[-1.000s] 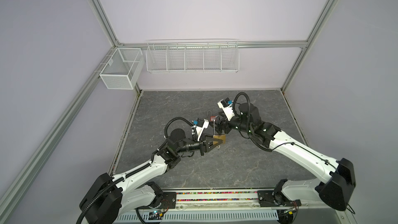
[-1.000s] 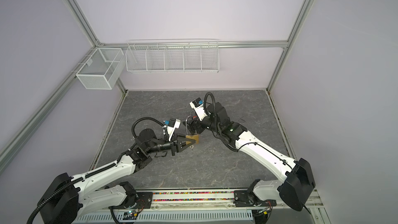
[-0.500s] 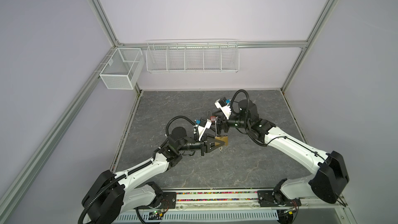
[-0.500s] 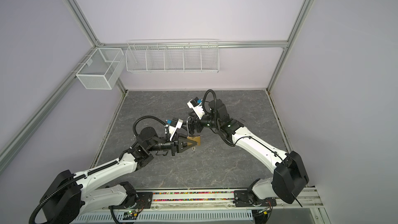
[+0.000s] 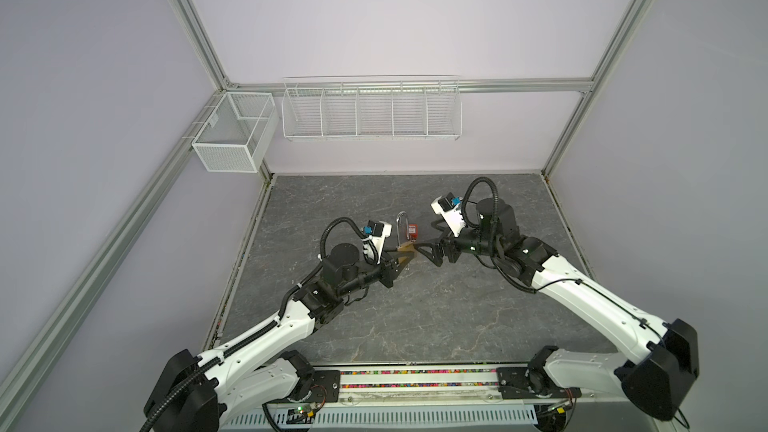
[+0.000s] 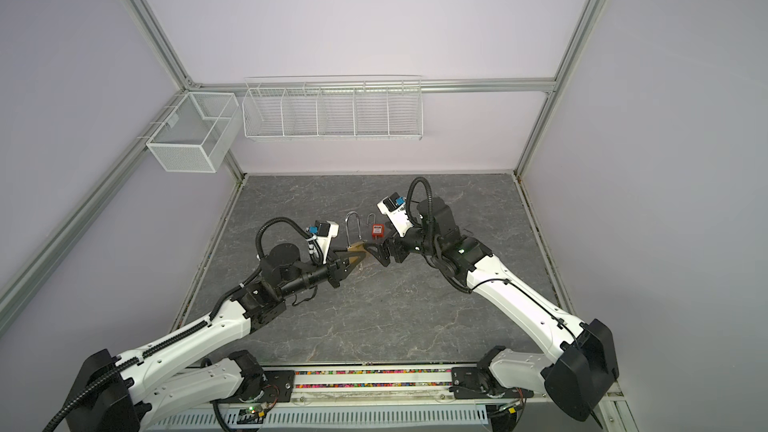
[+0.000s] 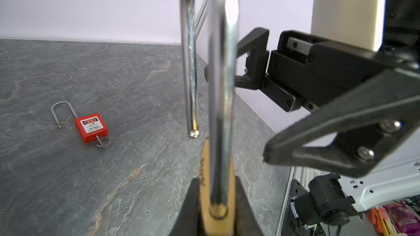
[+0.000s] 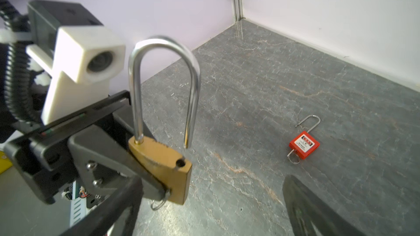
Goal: Unlock with the key
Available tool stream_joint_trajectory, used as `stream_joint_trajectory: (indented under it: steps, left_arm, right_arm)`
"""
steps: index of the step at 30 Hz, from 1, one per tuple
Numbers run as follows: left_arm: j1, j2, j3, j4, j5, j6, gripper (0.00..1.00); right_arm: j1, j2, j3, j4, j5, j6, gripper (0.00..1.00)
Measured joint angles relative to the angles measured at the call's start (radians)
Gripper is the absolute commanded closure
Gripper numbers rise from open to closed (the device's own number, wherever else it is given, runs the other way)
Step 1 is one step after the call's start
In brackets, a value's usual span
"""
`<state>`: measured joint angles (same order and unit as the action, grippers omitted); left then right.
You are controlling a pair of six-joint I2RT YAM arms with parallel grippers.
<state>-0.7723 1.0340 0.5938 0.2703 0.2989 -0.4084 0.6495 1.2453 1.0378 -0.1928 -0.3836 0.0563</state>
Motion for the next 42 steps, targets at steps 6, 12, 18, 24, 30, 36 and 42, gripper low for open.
stream_joint_trajectory:
  steps: [6, 12, 18, 24, 30, 36, 42]
  left_arm:
    - [0.016, -0.003, -0.044, 0.107, 0.051, -0.026, 1.00]
    - [0.058, 0.009, -0.099, 0.302, 0.174, -0.124, 1.00]
    - [0.072, 0.039, -0.111, 0.411, 0.272, -0.188, 1.00]
    - [0.072, 0.053, -0.111, 0.428, 0.325, -0.204, 1.00]
    - [0.072, 0.058, -0.111, 0.431, 0.346, -0.205, 1.00]
    - [0.072, 0.072, -0.106, 0.436, 0.361, -0.204, 1.00]
    - [0.084, 0.085, -0.092, 0.423, 0.369, -0.209, 1.00]
  right_arm:
    - [-0.019, -0.003, -0.092, 0.072, -0.116, 0.048, 0.05]
    - [-0.048, -0.001, -0.134, 0.234, -0.267, 0.132, 0.20]
    - [-0.056, 0.010, -0.159, 0.376, -0.375, 0.183, 0.26]
    - [-0.066, 0.032, -0.171, 0.443, -0.457, 0.230, 0.38]
    - [-0.066, 0.052, -0.171, 0.503, -0.515, 0.278, 0.43]
    - [-0.066, 0.051, -0.171, 0.502, -0.499, 0.284, 0.41]
    - [-0.073, 0.019, -0.128, 0.373, -0.355, 0.248, 0.42]
